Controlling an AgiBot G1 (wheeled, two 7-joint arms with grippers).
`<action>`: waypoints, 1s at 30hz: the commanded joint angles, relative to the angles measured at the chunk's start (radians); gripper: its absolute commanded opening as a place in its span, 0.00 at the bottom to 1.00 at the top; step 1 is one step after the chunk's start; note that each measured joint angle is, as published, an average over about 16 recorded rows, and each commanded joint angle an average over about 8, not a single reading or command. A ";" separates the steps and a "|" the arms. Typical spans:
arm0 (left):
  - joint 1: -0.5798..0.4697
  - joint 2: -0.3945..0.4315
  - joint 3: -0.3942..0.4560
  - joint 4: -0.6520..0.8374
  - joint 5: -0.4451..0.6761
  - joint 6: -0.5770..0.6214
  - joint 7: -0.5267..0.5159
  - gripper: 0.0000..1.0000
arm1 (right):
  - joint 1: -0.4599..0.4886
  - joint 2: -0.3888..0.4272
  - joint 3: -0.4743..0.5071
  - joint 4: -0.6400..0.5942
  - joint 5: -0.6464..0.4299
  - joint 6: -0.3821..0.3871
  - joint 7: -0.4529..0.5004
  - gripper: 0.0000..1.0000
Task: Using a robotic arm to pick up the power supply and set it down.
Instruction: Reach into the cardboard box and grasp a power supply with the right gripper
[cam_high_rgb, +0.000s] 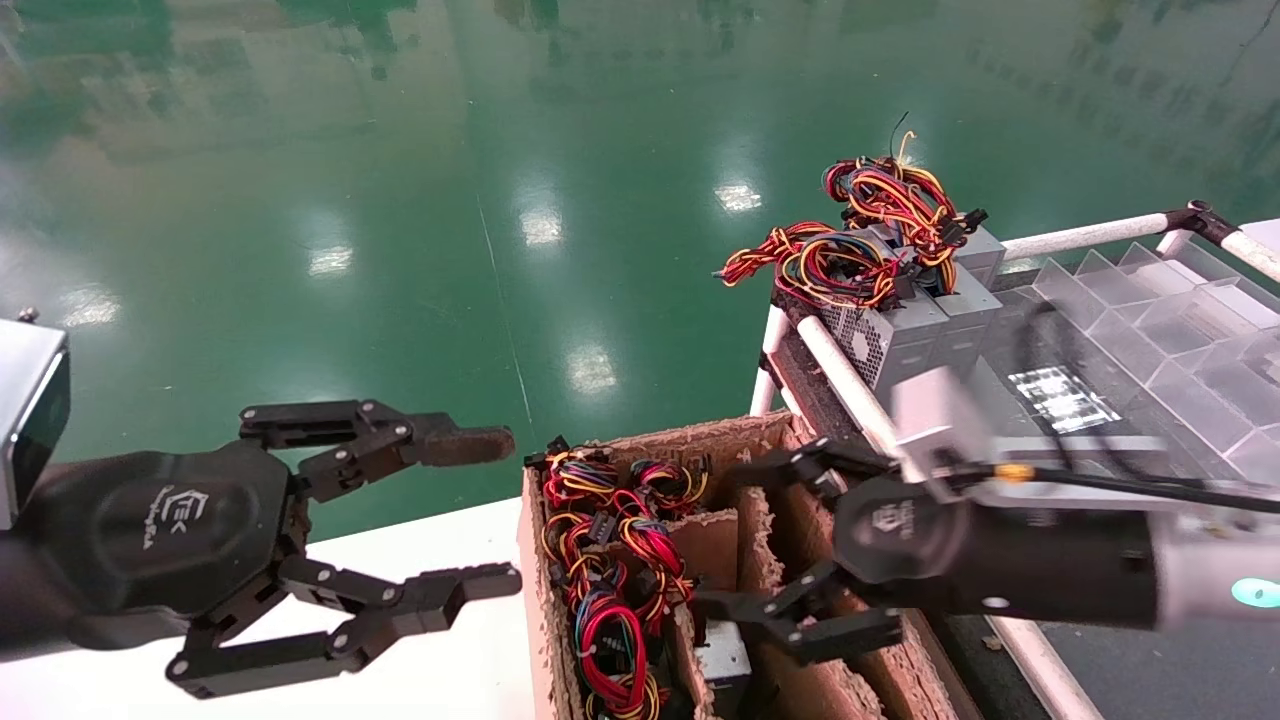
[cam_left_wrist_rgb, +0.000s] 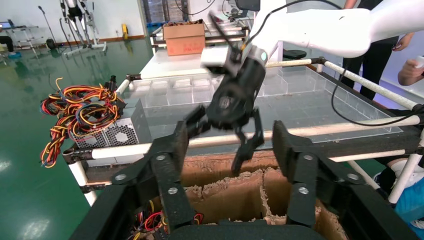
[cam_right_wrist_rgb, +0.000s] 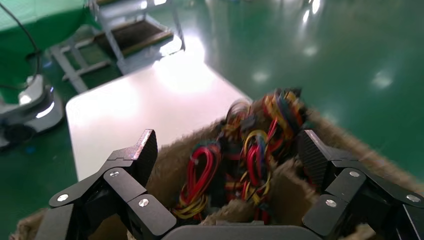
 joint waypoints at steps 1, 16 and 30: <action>0.000 0.000 0.000 0.000 0.000 0.000 0.000 1.00 | 0.031 -0.032 -0.032 -0.031 -0.043 -0.004 0.019 0.95; 0.000 0.000 0.000 0.000 0.000 0.000 0.000 1.00 | 0.113 -0.169 -0.097 -0.293 -0.119 -0.054 -0.061 0.00; 0.000 0.000 0.000 0.000 0.000 0.000 0.000 1.00 | 0.123 -0.218 -0.106 -0.381 -0.143 -0.020 -0.133 0.00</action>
